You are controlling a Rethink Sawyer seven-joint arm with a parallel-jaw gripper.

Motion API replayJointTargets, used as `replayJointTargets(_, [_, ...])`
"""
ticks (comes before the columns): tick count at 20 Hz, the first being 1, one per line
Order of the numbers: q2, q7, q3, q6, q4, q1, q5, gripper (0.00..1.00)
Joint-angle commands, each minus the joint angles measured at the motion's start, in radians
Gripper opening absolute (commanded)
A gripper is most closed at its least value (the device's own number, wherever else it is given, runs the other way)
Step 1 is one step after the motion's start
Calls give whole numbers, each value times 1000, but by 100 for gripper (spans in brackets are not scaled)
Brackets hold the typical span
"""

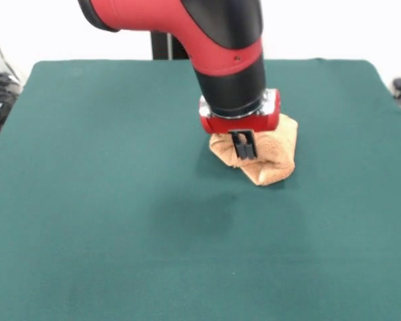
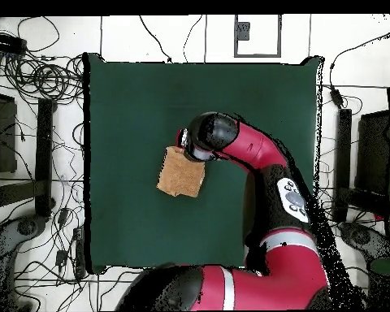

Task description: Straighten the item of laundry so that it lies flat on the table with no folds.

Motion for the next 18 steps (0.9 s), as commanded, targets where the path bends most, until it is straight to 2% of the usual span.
replayJointTargets(1, [-40, 230, 43, 155, 141, -25, 84, 0])
replayJointTargets(3, [-44, 246, 44, 154, 161, -31, 108, 0])
replayJointTargets(4, [-46, 265, 45, 154, 179, -35, 132, 100])
replayJointTargets(12, [-57, 274, 47, 248, 192, -47, 172, 100])
replayJointTargets(14, [-62, 239, 51, 249, 195, -49, 163, 100])
replayJointTargets(18, [-66, 142, 142, 259, 270, -96, 233, 100])
